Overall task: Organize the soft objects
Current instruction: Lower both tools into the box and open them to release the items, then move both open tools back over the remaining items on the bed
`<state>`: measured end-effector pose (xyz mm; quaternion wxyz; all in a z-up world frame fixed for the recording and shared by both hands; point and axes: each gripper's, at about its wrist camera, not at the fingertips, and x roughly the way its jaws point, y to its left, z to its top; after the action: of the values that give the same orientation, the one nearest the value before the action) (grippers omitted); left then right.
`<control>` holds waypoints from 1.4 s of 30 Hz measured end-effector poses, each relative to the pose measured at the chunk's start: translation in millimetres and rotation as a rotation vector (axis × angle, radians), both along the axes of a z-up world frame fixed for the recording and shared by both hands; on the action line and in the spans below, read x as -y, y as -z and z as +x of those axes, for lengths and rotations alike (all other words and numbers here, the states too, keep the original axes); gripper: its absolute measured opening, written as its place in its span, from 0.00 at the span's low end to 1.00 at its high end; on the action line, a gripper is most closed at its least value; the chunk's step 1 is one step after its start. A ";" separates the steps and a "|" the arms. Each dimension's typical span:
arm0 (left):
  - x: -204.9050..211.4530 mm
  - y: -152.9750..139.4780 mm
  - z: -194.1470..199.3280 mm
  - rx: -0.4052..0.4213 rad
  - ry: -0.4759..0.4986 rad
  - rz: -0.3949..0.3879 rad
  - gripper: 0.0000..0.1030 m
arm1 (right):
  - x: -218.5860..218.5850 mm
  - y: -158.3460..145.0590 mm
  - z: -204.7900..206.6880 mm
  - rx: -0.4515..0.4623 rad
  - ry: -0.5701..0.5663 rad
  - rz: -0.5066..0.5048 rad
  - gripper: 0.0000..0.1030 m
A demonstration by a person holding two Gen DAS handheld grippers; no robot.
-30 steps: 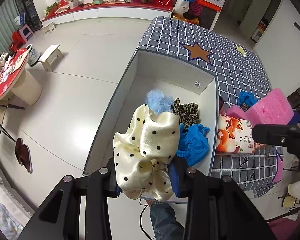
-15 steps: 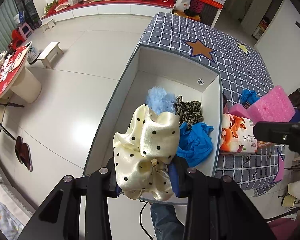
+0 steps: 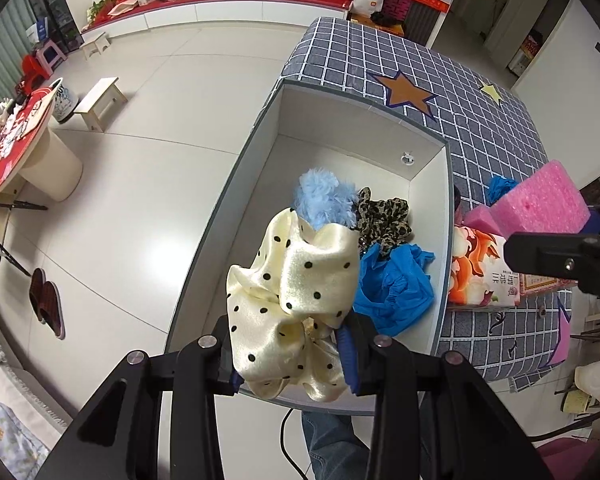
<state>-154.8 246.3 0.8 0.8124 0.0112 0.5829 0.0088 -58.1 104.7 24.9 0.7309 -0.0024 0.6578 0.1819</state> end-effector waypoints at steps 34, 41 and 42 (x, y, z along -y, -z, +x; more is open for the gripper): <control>3.0 0.1 16.6 0.026 0.000 0.031 0.87 | -10.7 1.4 34.3 -0.012 0.006 0.053 0.81; 2.5 -13.1 12.9 0.087 0.006 -0.105 1.00 | -3.2 6.2 32.8 -0.035 0.038 0.078 1.00; 0.8 -14.1 12.6 0.088 0.001 -0.139 1.00 | -2.2 6.4 32.3 -0.038 0.037 0.083 1.00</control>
<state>-142.3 245.6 15.0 0.8360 -0.0454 0.5460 -0.0314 -25.8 106.9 18.5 0.7212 0.0436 0.6632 0.1956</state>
